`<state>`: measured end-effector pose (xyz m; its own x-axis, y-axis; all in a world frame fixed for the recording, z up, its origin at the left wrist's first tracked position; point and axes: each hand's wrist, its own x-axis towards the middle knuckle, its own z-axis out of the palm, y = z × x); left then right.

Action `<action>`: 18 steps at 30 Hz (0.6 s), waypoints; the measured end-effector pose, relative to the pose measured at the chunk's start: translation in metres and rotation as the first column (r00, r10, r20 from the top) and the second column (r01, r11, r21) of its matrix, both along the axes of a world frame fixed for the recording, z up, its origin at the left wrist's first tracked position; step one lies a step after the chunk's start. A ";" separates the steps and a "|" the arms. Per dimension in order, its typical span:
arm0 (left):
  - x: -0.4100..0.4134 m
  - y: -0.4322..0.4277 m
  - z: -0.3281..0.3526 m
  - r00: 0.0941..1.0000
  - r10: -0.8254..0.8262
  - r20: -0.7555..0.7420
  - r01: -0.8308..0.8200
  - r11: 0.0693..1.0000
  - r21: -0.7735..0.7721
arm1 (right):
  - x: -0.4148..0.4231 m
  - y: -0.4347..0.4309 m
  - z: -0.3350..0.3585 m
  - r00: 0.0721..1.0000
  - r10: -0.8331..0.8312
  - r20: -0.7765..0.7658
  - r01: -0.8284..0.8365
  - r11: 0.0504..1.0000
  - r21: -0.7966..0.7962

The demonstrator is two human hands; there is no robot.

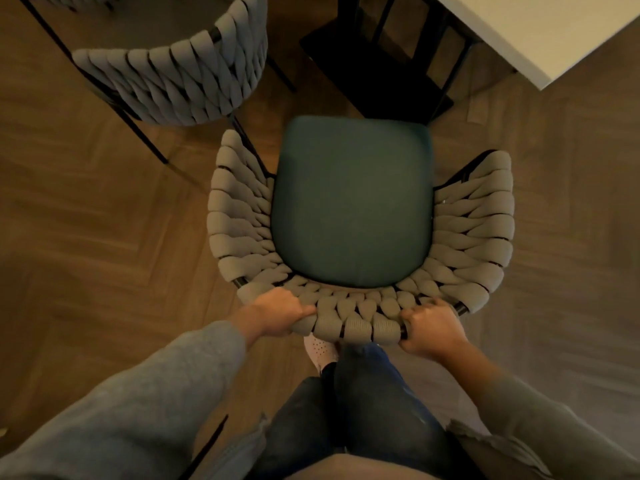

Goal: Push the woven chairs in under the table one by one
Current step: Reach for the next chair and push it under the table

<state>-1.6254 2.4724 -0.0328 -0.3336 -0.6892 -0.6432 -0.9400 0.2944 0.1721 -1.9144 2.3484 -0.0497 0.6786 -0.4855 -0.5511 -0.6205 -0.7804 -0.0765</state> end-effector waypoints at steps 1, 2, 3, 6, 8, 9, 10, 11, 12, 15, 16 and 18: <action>0.007 -0.009 0.001 1.000 -0.010 0.004 0.011 1.000 -0.013 | 0.005 -0.005 0.001 1.000 -0.006 -0.005 0.006 1.000 -0.006; 0.014 -0.016 0.003 1.000 -0.020 0.015 0.020 1.000 -0.021 | 0.012 -0.008 0.003 1.000 -0.008 -0.009 0.007 1.000 -0.010; 0.022 -0.025 0.004 0.999 -0.037 0.029 0.038 0.999 -0.024 | 0.019 -0.012 0.004 1.000 -0.019 -0.012 0.019 1.000 -0.013; 0.048 -0.057 0.006 0.994 -0.091 0.065 0.092 0.996 -0.015 | 0.043 -0.025 0.004 0.997 -0.081 -0.017 0.081 0.997 0.003; 0.067 -0.079 0.008 0.988 -0.123 0.095 0.124 0.992 -0.004 | 0.060 -0.035 0.003 0.992 -0.122 -0.008 0.122 0.992 0.026; 0.076 -0.089 0.009 0.985 -0.138 0.103 0.138 0.990 0.006 | 0.066 -0.039 0.002 0.991 -0.131 -0.006 0.131 0.990 0.041; 0.085 -0.100 0.010 0.983 -0.152 0.106 0.152 0.988 0.011 | 0.072 -0.045 0.001 0.991 -0.131 0.010 0.130 0.990 0.047; 0.093 -0.111 0.010 0.979 -0.171 0.111 0.171 0.985 0.009 | 0.078 -0.052 0.001 0.992 -0.122 0.037 0.120 0.992 0.048; 0.101 -0.121 0.011 0.975 -0.189 0.120 0.189 0.982 0.011 | 0.083 -0.059 0.001 0.992 -0.107 0.065 0.103 0.993 0.058; 0.127 -0.159 0.014 0.965 -0.213 0.150 0.214 0.977 0.012 | 0.091 -0.089 0.003 0.992 -0.051 0.115 0.037 0.991 0.127; 0.135 -0.170 0.015 0.963 -0.217 0.160 0.220 0.975 0.002 | 0.093 -0.100 0.003 0.991 -0.058 0.120 0.044 0.992 0.120; 0.151 -0.192 0.018 0.956 -0.228 0.187 0.233 0.973 -0.006 | 0.100 -0.120 0.005 0.988 -0.098 0.121 0.089 0.993 0.073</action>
<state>-1.4749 2.2807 -0.0145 -0.3628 -0.6259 -0.6904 -0.8609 0.5087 -0.0088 -1.8140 2.2281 -0.0448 0.6973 -0.5148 -0.4987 -0.6728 -0.7101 -0.2077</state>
